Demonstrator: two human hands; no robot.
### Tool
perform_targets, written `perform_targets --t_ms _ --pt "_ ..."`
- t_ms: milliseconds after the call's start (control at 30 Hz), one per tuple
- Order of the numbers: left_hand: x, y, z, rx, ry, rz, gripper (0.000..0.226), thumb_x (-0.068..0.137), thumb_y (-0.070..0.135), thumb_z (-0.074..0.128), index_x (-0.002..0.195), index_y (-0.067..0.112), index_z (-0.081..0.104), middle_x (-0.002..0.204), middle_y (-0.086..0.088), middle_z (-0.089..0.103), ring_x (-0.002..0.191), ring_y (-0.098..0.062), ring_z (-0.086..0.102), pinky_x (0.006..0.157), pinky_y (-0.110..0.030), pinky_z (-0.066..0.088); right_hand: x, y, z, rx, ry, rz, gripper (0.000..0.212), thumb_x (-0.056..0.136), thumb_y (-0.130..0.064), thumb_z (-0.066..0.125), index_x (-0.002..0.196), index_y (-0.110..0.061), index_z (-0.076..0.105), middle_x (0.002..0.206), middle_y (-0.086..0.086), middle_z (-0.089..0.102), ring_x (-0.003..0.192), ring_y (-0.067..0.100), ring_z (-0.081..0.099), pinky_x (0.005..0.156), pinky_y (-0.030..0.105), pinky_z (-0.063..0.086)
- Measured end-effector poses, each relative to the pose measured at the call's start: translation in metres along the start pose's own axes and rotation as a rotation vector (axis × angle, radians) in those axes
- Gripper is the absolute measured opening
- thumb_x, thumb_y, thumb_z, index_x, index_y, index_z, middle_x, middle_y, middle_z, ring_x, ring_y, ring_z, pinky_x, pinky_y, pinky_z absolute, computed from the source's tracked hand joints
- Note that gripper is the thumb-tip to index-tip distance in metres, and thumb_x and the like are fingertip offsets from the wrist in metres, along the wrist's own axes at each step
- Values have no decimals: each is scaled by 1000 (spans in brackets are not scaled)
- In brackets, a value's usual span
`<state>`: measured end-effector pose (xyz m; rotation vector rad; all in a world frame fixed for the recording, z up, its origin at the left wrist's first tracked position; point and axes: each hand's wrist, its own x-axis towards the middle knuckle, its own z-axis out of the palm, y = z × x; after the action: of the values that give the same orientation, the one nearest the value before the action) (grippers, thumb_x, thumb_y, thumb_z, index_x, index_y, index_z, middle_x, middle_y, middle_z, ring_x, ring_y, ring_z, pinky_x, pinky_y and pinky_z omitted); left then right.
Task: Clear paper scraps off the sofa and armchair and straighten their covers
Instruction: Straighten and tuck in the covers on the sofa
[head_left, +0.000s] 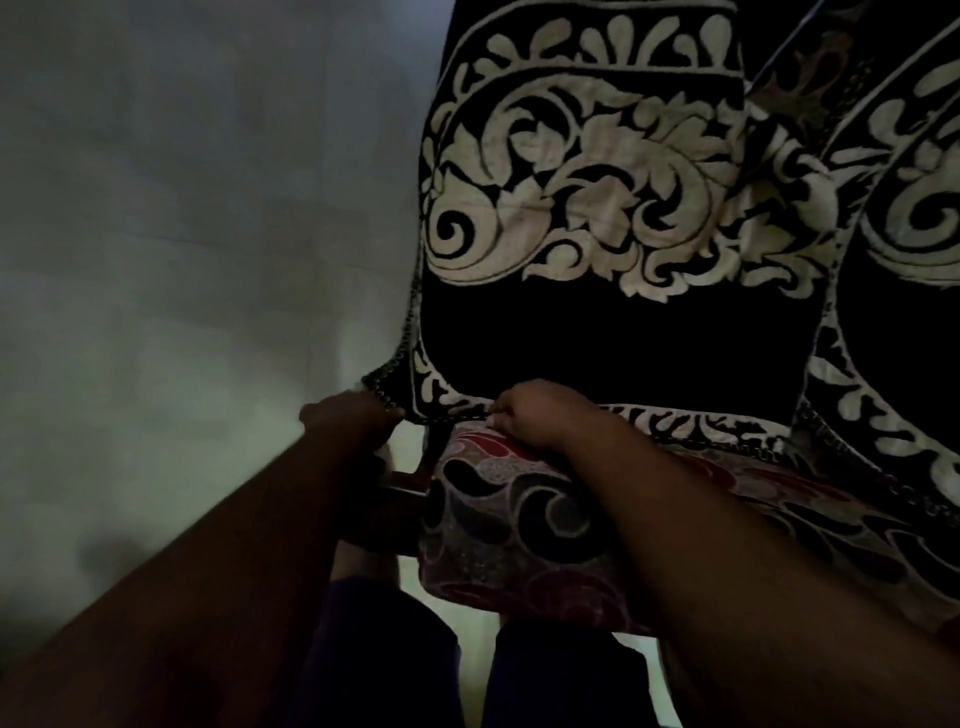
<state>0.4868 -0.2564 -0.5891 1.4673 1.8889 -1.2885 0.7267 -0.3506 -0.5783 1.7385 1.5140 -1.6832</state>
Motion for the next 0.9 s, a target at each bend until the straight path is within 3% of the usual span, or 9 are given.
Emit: perform_targets --t_ms 67,167,233,300,433,567,700,800,900 --pt "7 8 0 -136 26 214 41 92 57 52 113 25 66 106 -3 66 102 -24 64 89 -35 47 1 -5 -3 -93 98 13 35 97 -49 53 120 -30 69 122 3 68 111 27 62 88 35 51" --pt "3 21 -5 -454 -197 463 66 77 66 57 117 15 62 106 -10 68 100 -27 67 90 -39 53 7 -19 -2 -102 242 17 30 96 -47 53 116 -30 68 118 3 68 107 27 64 83 36 50" --pt "-4 29 2 -334 -338 568 72 84 61 65 138 15 54 129 -15 64 117 -32 63 100 -39 50 12 -26 0 -81 183 6 29 96 -45 56 117 -30 68 118 3 68 108 26 63 83 34 49" --pt "-3 32 8 -94 -310 595 67 95 46 63 148 12 43 144 -16 53 130 -34 54 105 -37 43 17 -33 4 -93 76 6 30 98 -43 56 119 -27 70 121 4 68 110 26 62 87 33 48" --pt "1 33 7 250 -201 663 45 98 46 57 132 17 62 133 -11 63 120 -31 60 97 -38 47 20 -38 0 -114 -41 27 35 102 -41 50 122 -21 71 123 8 68 112 28 62 92 33 49" --pt "-15 35 2 393 88 741 29 99 28 51 117 16 70 120 -6 69 113 -28 65 84 -34 47 15 -43 4 -172 -8 38 33 101 -35 49 126 -27 68 127 7 67 113 29 63 92 33 48" --pt "-15 33 1 100 75 796 29 96 39 53 116 23 67 113 -6 70 106 -29 67 83 -35 51 1 -34 16 -1 288 123 28 98 -35 56 122 -30 70 125 -1 70 115 24 64 92 33 51" --pt "-17 16 2 -203 53 814 32 92 48 56 111 24 65 108 -4 70 102 -26 66 82 -36 54 -12 -32 12 43 328 146 43 96 -34 60 138 -25 59 139 3 60 126 24 56 102 33 46" --pt "-42 4 -17 -466 6 811 34 95 43 60 121 22 66 115 -3 70 106 -22 65 79 -26 45 -31 -47 2 162 410 183 53 98 -29 60 148 -17 48 148 11 49 134 27 48 111 33 38"
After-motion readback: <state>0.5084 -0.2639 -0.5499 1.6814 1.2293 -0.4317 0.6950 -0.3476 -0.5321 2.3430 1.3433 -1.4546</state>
